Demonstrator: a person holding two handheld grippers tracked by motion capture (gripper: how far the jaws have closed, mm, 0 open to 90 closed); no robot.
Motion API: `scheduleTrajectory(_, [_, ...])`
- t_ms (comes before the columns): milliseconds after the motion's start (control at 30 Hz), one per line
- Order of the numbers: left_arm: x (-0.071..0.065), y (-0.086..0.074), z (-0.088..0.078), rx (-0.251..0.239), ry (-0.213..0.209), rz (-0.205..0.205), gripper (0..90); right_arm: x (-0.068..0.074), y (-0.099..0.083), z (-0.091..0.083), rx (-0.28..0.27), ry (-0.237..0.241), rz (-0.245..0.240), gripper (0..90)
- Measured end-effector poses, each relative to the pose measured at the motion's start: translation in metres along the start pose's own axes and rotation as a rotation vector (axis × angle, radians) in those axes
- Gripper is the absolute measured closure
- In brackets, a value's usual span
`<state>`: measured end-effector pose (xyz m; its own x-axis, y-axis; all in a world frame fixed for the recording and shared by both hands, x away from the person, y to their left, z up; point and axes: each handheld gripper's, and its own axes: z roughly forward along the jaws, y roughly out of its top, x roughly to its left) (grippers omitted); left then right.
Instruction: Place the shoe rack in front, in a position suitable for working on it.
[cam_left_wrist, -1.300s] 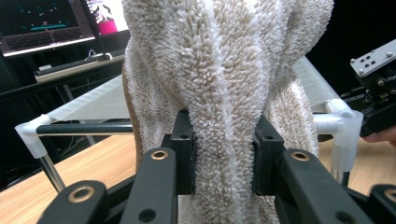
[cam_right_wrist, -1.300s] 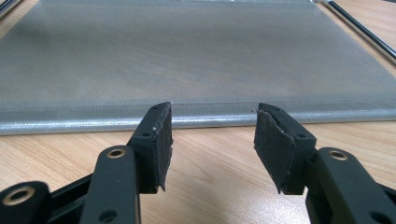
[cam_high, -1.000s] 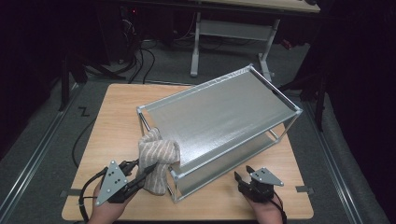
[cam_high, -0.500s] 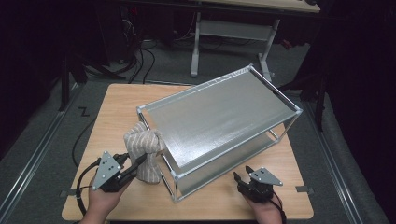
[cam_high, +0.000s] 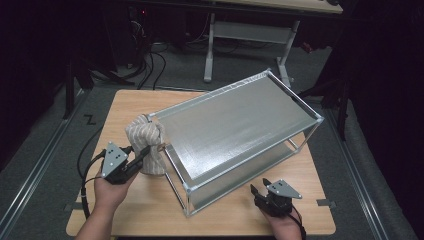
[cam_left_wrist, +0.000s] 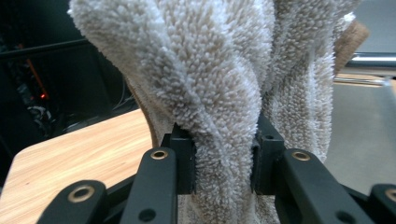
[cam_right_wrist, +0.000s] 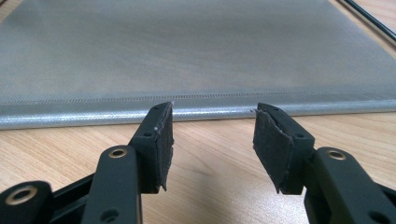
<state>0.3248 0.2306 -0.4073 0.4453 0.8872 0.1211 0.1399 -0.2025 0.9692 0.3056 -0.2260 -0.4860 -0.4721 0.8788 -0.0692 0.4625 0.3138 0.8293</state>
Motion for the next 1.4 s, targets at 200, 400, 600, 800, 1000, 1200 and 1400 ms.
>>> scheduleTrajectory(200, [0.017, 0.007, 0.011, 0.039, 0.052, 0.001, 68.0, -0.002, 0.0, -0.002, -0.008, -0.004, 0.003, 47.5])
scheduleTrajectory(400, [0.031, 0.008, 0.012, 0.066, 0.093, -0.004, 68.1, -0.002, 0.0, -0.003, -0.008, -0.004, -0.001, 46.8])
scheduleTrajectory(600, [0.036, 0.006, -0.016, -0.003, 0.088, -0.066, 68.1, -0.003, 0.0, -0.004, -0.014, -0.008, -0.002, 48.2])
scheduleTrajectory(800, [0.027, -0.01, -0.047, -0.01, 0.064, -0.076, 67.5, -0.004, 0.001, -0.005, -0.019, -0.024, -0.003, 53.0])
scheduleTrajectory(1000, [0.019, -0.045, -0.061, 0.108, 0.067, -0.053, 67.8, -0.007, 0.001, -0.007, -0.033, -0.053, 0.018, 54.8])
scheduleTrajectory(1200, [0.019, -0.088, -0.051, 0.35, 0.044, -0.059, 68.0, -0.005, 0.003, -0.007, -0.037, -0.044, 0.013, 50.5])
scheduleTrajectory(1400, [0.028, -0.1, -0.045, 0.452, 0.037, -0.069, 64.0, -0.004, 0.003, -0.003, -0.029, -0.036, 0.001, 49.2])
